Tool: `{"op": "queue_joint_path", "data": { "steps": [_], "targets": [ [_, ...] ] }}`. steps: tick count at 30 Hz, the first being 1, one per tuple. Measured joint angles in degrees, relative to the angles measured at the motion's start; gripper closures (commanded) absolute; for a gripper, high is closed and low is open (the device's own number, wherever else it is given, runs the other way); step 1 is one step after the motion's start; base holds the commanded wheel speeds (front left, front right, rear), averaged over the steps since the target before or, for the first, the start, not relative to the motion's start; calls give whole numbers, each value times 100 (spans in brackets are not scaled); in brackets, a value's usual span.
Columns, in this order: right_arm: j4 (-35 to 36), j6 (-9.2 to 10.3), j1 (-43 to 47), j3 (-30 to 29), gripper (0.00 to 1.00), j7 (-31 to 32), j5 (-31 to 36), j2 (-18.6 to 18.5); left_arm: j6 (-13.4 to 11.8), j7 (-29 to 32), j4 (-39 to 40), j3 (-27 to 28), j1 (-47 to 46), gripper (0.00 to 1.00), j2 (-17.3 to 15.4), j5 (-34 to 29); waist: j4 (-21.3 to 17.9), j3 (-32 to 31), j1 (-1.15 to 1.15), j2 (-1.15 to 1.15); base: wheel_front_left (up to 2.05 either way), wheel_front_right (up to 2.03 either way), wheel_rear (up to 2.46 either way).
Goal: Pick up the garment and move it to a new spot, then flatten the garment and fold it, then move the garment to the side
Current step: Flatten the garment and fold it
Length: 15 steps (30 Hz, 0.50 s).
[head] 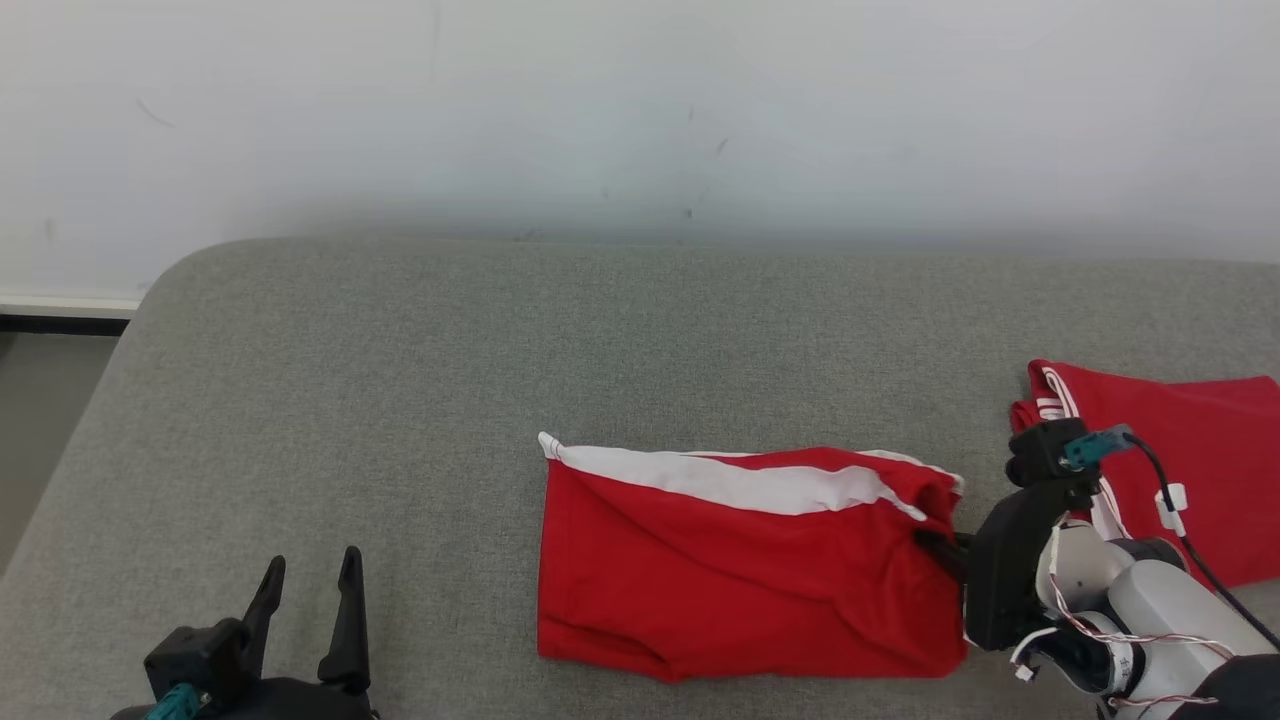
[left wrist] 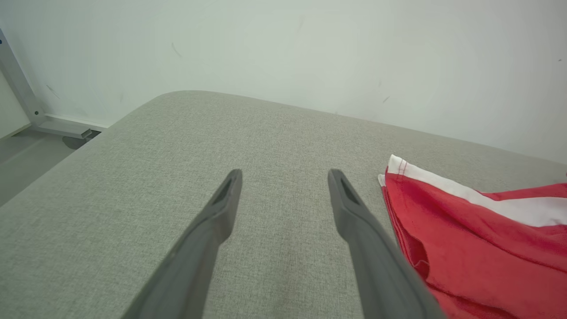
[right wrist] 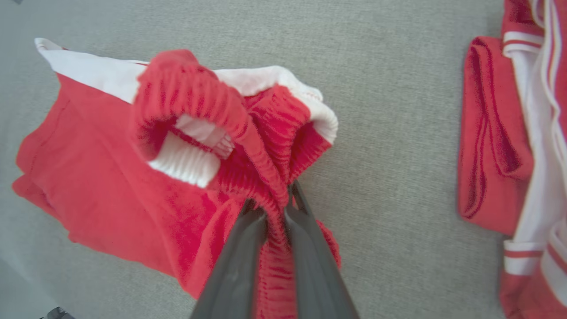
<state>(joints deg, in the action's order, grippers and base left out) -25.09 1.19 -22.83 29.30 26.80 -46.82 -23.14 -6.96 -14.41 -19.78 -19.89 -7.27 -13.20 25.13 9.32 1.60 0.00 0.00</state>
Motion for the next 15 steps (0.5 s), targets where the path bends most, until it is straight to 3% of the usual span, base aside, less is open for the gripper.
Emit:
{"op": "queue_joint_path", "data": {
  "steps": [6,15],
  "targets": [
    [489,-561,-20,13,100,334,-609,245,47,0,-31,-9,0,0,26,-40,-53,-77,0,0,0,0,0],
    [664,-597,-350,-10,100,967,-1115,428,100,0,-111,-157,-7,0,186,-59,44,-113,0,0,0,0,0]
  ]
}}
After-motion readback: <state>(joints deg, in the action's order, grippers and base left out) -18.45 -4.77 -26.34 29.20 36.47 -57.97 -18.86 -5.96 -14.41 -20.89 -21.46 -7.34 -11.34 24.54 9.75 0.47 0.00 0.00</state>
